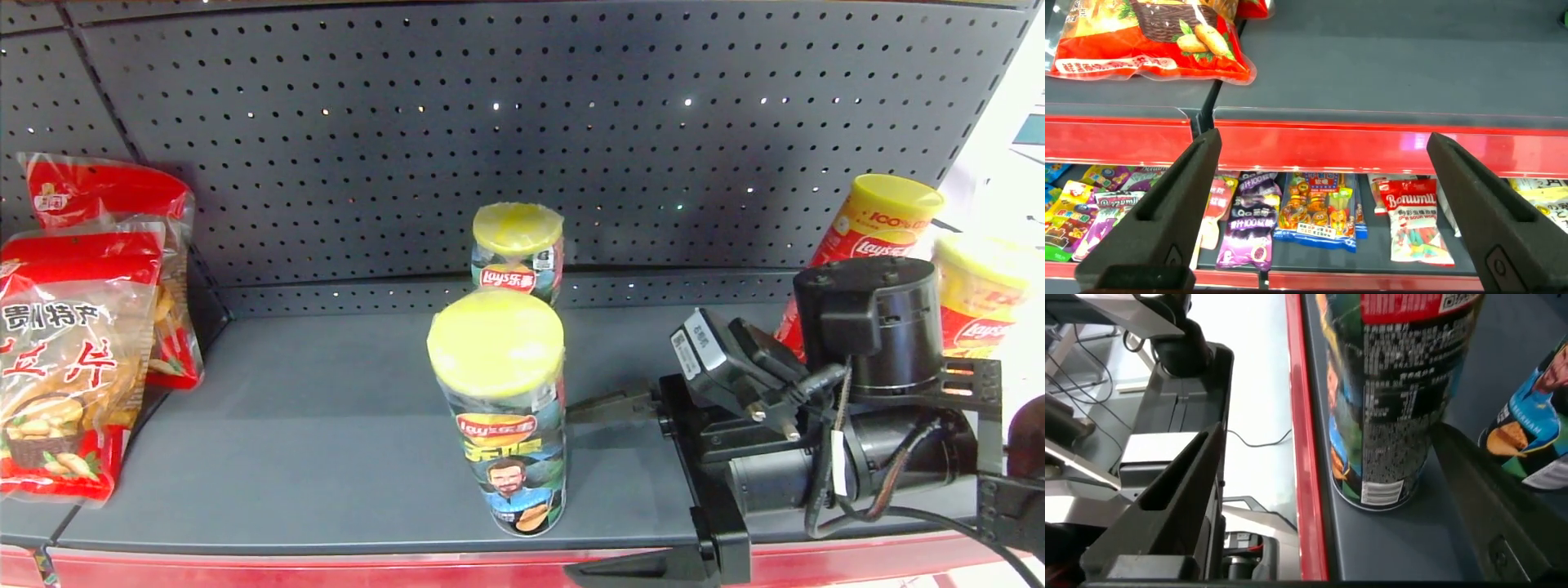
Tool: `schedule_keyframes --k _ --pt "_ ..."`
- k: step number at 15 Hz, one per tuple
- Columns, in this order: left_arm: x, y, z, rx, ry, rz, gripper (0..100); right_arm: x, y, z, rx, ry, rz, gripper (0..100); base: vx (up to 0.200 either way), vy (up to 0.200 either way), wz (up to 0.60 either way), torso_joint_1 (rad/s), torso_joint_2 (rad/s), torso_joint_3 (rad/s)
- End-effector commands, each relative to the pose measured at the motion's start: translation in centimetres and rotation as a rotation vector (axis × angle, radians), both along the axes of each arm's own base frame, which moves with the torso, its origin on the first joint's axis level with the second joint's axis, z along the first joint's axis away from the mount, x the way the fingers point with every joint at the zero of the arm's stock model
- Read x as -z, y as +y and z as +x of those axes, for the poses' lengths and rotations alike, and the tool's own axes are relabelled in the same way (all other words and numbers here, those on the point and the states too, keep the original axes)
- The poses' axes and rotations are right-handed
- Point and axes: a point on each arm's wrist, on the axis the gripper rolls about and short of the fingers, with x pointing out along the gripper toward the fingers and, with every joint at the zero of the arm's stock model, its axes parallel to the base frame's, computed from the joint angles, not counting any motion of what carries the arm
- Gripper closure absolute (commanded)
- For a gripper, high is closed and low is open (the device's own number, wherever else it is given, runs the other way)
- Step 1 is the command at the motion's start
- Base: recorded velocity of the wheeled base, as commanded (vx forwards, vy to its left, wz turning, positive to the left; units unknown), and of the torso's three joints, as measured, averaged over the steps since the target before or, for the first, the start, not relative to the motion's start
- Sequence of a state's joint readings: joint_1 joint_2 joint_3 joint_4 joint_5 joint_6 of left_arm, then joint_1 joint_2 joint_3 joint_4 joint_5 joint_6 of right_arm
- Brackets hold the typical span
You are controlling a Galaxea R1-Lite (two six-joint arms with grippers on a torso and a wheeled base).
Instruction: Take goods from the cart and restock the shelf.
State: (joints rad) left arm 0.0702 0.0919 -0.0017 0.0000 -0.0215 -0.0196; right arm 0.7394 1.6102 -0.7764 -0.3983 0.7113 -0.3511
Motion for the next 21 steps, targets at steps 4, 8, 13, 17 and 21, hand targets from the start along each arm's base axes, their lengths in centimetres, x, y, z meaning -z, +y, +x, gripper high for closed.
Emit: schedule_keyframes --k 4,8,13,17,21 --pt "0.0 0.0 0.0 0.0 0.002 0.0 0 0.2 -0.6 -0.4 0.004 0.005 -0.004 0 0.0 0.0 0.0 0.0 0.0 0.0" --pt "0.0 0.0 0.0 0.0 0.002 0.0 0 0.3 -0.6 -0.3 0.01 0.008 -0.007 0 0.0 0.0 0.0 0.0 0.0 0.0" --pt "0.0 0.0 0.0 0.0 0.002 0.0 0 0.7 -2.1 0.3 0.066 0.016 -0.016 0 0.0 0.0 0.0 0.0 0.0 0.0" --pt "0.0 0.0 0.0 0.0 0.002 0.0 0 -0.5 -4.2 0.5 0.135 -0.021 0.013 0 0.0 0.0 0.0 0.0 0.0 0.0" --pt "0.0 0.0 0.0 0.0 0.002 0.0 0 -4.2 -7.7 -0.9 0.235 -0.148 0.104 0 0.0 0.0 0.0 0.0 0.0 0.0"
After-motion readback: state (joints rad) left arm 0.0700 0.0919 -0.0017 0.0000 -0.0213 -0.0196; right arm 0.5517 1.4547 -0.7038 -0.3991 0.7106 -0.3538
